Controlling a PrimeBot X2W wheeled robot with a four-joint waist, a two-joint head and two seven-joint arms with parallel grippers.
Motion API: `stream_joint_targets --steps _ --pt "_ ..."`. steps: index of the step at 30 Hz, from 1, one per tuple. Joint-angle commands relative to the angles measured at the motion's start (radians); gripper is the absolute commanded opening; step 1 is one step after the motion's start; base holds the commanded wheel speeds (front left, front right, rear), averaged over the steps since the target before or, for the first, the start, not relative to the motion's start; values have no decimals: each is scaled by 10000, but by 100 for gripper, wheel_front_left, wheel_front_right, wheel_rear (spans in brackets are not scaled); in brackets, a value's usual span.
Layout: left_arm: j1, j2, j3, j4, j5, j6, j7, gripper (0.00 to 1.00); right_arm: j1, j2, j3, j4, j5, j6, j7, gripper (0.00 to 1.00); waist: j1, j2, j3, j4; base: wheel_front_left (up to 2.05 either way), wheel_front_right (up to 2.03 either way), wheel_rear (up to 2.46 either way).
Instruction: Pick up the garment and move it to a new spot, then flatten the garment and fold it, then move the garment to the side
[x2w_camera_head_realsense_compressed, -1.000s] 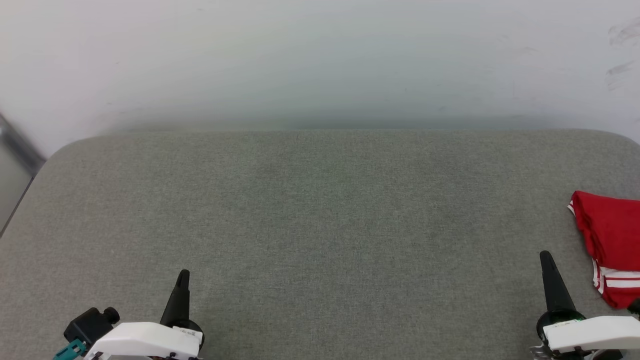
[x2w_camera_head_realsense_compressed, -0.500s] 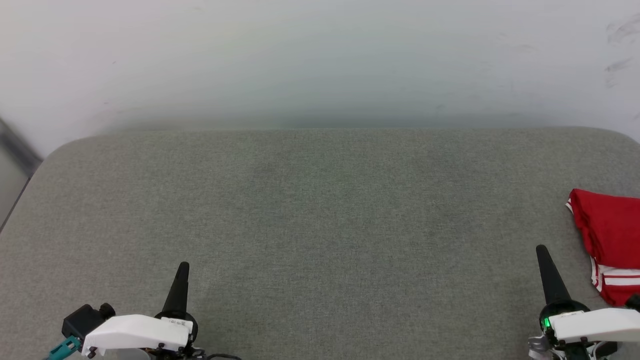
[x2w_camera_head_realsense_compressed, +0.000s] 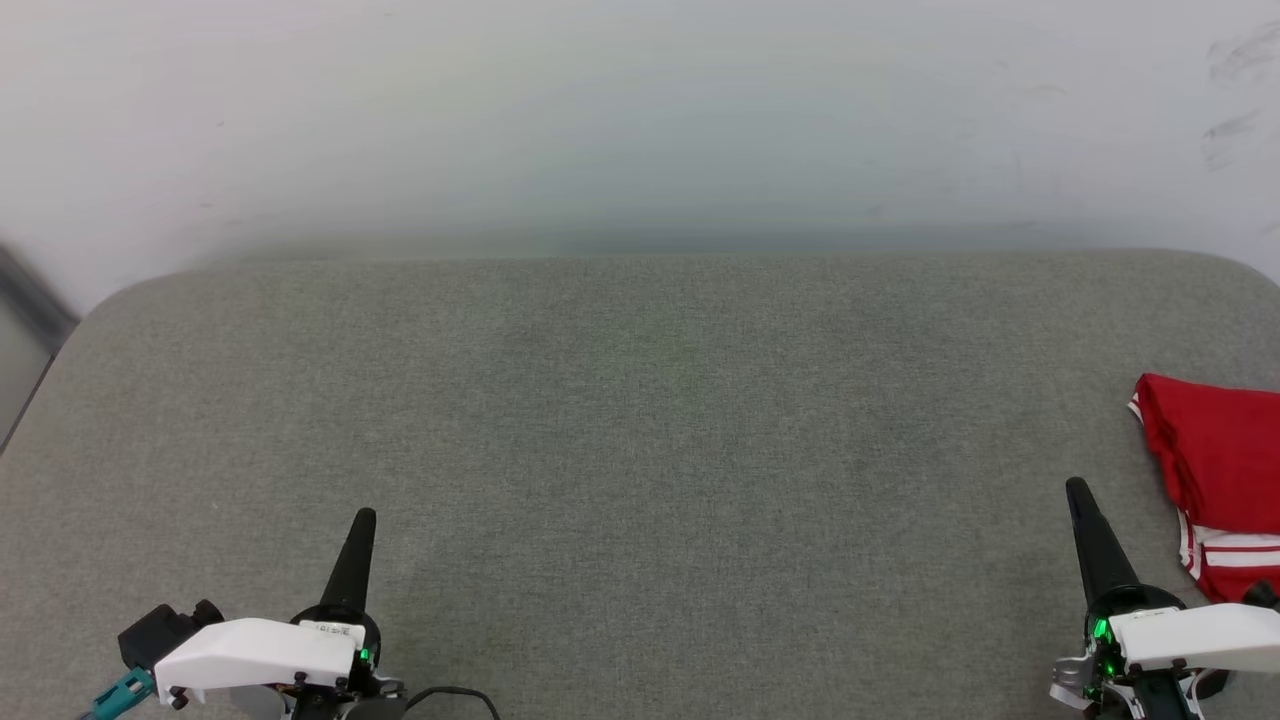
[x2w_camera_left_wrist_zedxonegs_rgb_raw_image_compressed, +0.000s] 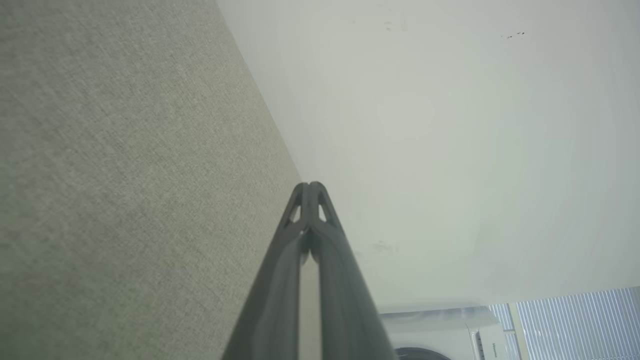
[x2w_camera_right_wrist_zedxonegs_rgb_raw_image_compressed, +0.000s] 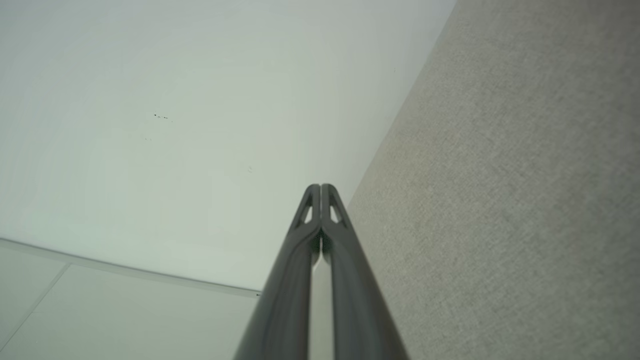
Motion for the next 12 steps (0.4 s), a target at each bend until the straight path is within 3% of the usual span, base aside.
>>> stream_joint_targets --steps 1,12 --pt "-202 23 33 -27 -213 -50 56 0 -204 -39 6 -4 214 1 85 0 -1 0 3 -4 0 0 0" --pt "-359 11 164 91 -1177 -157 304 0 -372 -32 1 164 1145 1 322 0 -1 0 33 -48 0 0 0"
